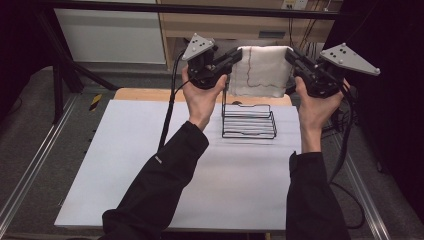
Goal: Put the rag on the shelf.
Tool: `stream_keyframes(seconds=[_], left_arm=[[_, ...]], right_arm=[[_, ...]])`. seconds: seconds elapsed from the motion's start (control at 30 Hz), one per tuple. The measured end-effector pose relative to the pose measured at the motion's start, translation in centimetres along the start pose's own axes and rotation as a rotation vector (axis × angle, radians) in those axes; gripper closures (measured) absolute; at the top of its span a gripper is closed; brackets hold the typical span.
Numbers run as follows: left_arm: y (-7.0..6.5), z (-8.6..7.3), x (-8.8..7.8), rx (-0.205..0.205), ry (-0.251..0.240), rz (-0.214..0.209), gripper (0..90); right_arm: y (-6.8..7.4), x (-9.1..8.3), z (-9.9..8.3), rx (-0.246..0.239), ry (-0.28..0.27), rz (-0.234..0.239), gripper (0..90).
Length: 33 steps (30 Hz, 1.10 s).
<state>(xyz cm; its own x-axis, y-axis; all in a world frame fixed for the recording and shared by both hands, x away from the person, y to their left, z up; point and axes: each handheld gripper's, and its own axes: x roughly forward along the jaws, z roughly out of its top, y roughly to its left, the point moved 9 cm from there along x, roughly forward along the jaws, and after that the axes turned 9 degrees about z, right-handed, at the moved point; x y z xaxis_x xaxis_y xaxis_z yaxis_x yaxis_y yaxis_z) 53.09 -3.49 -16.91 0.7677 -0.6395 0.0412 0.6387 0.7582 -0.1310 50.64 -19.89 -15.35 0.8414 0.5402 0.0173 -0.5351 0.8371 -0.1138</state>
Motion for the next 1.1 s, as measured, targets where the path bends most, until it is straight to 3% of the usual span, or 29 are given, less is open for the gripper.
stream_keyframes(seconds=[0.57,0.77,1.1], left_arm=[[1.1,1.7,1.9,0.014,0.002,0.029,83.7],[1.4,1.7,2.8,0.008,0.007,0.035,83.7],[2.7,0.9,4.7,0.033,0.029,0.062,83.7]], right_arm=[[-1.5,2.3,1.4,0.001,-0.002,-0.003,83.6],[-2.4,2.9,1.2,0.005,0.002,-0.003,83.6],[-3.8,4.4,0.0,0.016,0.020,0.007,83.6]])
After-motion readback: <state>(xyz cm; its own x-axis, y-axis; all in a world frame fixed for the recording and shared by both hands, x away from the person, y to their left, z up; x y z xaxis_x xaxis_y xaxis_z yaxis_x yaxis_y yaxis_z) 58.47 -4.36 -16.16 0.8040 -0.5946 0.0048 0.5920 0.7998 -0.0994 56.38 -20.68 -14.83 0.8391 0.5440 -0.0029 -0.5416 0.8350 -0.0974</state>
